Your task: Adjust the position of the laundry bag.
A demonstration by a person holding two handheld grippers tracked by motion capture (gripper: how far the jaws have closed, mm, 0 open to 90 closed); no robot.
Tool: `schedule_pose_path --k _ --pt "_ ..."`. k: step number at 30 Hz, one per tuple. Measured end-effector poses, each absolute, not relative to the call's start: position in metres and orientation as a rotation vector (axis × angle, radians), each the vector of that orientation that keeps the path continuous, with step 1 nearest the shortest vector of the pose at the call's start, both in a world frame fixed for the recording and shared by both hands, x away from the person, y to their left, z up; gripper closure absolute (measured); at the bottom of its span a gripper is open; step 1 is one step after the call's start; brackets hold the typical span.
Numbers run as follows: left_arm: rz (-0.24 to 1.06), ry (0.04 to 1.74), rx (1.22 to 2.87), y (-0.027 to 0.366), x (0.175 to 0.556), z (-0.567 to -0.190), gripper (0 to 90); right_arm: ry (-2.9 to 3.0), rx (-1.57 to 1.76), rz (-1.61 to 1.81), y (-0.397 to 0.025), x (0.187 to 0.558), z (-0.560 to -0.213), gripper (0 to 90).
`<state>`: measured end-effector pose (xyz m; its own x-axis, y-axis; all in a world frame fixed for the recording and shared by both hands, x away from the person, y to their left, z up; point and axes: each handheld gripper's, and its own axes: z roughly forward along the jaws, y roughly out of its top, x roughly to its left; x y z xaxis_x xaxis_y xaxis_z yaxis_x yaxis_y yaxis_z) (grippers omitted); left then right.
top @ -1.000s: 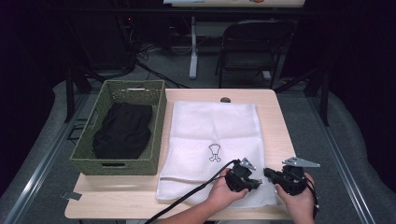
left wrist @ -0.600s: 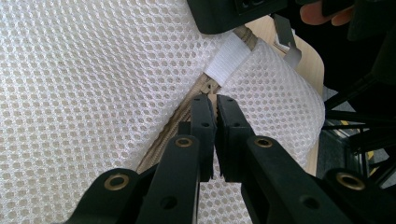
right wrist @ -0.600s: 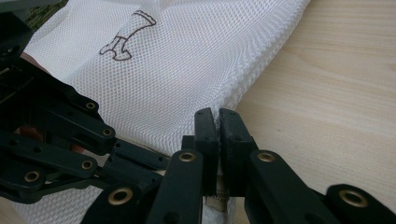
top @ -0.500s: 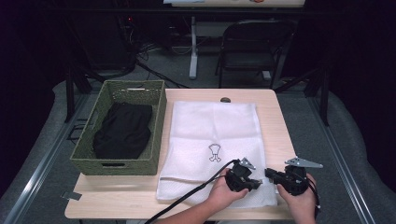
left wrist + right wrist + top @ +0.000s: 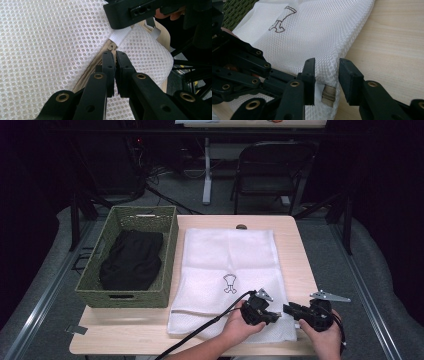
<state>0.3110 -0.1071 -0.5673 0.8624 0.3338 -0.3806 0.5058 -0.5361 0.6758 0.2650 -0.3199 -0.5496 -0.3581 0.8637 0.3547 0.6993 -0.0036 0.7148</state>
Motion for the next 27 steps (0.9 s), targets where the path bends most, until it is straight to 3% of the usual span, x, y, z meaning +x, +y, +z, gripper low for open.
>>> schedule_pose_path --k 16,27 --pt "-0.267 0.612 2.176 -0.1068 0.3118 -0.5685 86.9 2.122 1.714 1.301 -0.3236 0.2577 -0.5576 61.7" --pt "-0.287 0.625 2.153 -0.1048 0.3134 -0.5696 86.9 2.143 1.700 1.304 -0.3203 0.2581 -0.5579 66.9"
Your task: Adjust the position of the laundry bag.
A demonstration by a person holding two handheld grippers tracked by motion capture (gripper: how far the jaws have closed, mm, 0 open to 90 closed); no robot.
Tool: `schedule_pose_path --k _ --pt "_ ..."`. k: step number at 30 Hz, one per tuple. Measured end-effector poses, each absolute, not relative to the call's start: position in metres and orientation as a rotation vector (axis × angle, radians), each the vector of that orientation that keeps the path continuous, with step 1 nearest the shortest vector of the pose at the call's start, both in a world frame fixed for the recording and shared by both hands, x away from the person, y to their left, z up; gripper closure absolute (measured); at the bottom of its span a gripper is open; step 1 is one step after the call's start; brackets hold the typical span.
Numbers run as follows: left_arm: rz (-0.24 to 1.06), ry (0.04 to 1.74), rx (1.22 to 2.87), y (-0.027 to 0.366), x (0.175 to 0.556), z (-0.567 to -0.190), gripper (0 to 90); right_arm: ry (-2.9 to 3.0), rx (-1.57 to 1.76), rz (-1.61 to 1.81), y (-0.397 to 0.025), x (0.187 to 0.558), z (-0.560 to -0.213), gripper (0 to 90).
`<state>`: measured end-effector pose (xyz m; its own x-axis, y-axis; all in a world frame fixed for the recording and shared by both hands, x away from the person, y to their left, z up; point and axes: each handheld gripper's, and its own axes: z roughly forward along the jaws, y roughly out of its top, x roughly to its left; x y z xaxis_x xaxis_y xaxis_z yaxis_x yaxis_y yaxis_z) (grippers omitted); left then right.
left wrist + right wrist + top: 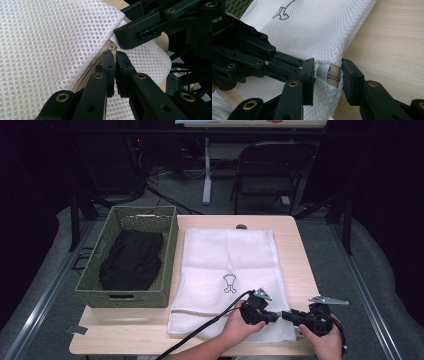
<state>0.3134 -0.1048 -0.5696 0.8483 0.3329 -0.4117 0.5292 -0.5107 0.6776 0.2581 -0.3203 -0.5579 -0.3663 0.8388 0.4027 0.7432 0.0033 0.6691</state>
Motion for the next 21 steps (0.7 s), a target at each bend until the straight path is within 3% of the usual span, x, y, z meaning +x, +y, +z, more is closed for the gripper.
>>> schedule_pose_path --k 9,21 --pt "-0.296 0.658 2.124 -0.1031 0.3135 -0.5695 86.8 2.150 1.689 1.323 -0.3164 0.2572 -0.5533 79.7" --pt "-0.310 0.698 2.080 -0.1005 0.3146 -0.5661 85.6 2.149 1.675 1.342 -0.3149 0.2573 -0.5493 81.2"
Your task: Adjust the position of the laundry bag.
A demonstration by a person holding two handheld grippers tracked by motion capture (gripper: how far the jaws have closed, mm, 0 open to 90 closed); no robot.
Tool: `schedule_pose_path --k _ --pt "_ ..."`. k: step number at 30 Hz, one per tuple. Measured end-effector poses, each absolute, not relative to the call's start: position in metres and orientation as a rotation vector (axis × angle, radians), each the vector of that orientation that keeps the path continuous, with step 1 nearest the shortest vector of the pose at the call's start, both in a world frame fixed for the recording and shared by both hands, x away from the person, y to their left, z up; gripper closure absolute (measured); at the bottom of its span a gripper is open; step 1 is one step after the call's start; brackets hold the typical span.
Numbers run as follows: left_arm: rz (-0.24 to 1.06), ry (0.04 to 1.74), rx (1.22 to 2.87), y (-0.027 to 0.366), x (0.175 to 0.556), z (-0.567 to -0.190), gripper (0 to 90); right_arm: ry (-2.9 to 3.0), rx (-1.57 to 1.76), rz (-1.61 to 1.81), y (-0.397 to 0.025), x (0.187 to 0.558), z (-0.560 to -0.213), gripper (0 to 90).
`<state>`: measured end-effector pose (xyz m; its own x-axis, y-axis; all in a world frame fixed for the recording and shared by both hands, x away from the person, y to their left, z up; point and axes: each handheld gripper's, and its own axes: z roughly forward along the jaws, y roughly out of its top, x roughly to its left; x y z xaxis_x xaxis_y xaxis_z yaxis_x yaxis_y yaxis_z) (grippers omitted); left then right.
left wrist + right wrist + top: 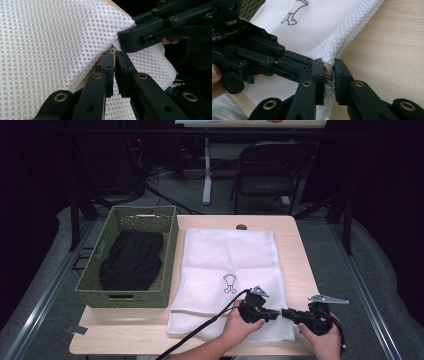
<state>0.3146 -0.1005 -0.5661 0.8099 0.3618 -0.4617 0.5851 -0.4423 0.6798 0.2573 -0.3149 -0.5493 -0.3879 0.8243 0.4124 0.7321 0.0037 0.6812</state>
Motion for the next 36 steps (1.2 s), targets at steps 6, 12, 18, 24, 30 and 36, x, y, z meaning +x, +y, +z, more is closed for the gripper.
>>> schedule_pose_path --k 6,12,18,24,30,36 --pt "-0.301 0.700 2.079 -0.1000 0.3140 -0.5652 86.9 2.151 1.677 1.342 -0.3140 0.2583 -0.5491 81.2" --pt "-0.295 0.694 2.091 -0.0997 0.3142 -0.5653 87.0 2.154 1.680 1.348 -0.3141 0.2589 -0.5504 80.0" --pt "-0.294 0.695 2.094 -0.0997 0.3144 -0.5656 87.1 2.159 1.686 1.344 -0.3143 0.2601 -0.5519 80.4" --pt "-0.294 0.689 2.092 -0.0988 0.3148 -0.5650 87.0 2.156 1.676 1.334 -0.3132 0.2599 -0.5502 81.4" --pt "-0.297 0.691 2.086 -0.0979 0.3149 -0.5653 87.0 2.160 1.670 1.309 -0.3129 0.2596 -0.5492 82.1" --pt "-0.291 0.696 2.084 -0.0975 0.3136 -0.5657 87.1 2.165 1.664 1.299 -0.3128 0.2596 -0.5494 82.4"
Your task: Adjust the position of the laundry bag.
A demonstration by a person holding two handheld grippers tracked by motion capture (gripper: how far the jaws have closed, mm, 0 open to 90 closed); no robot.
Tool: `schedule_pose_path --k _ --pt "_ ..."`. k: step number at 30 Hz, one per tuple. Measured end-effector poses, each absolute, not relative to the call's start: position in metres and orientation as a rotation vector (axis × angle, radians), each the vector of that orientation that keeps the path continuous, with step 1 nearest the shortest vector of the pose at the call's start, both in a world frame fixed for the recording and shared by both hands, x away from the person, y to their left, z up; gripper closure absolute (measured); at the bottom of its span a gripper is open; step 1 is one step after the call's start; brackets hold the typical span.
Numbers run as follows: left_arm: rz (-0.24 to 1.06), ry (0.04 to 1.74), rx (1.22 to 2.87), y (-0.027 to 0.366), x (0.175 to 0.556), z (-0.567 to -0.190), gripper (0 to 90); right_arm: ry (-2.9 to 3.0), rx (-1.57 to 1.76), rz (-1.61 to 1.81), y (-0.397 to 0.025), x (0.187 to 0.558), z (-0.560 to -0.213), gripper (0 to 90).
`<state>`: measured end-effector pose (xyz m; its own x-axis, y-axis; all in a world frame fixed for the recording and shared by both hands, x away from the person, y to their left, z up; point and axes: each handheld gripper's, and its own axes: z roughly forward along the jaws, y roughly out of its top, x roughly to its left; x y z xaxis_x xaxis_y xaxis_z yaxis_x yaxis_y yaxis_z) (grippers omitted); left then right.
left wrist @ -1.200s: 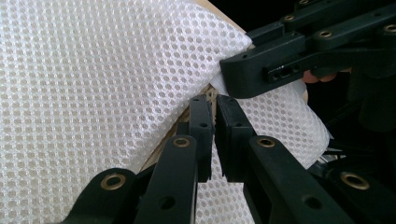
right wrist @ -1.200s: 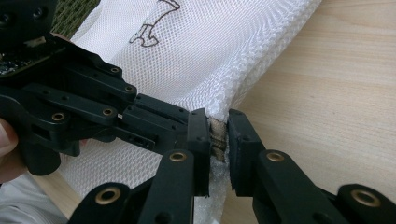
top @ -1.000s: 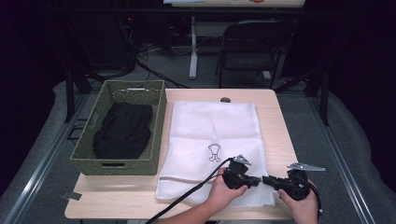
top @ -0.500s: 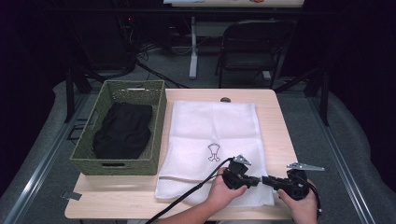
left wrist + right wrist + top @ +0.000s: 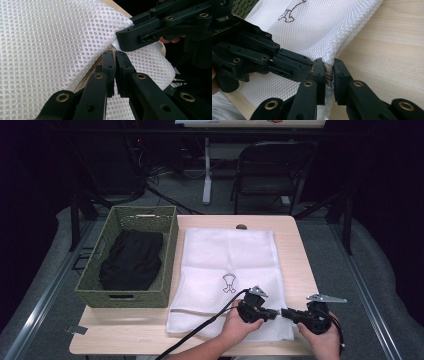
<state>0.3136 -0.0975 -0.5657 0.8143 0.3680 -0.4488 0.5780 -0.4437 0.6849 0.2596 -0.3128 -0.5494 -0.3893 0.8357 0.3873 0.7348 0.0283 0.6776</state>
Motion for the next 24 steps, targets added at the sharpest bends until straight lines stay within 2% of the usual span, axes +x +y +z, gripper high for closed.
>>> schedule_pose_path --k 24 --pt "-0.297 0.706 2.078 -0.0947 0.3129 -0.5666 87.1 2.169 1.638 1.277 -0.3105 0.2595 -0.5484 82.8"
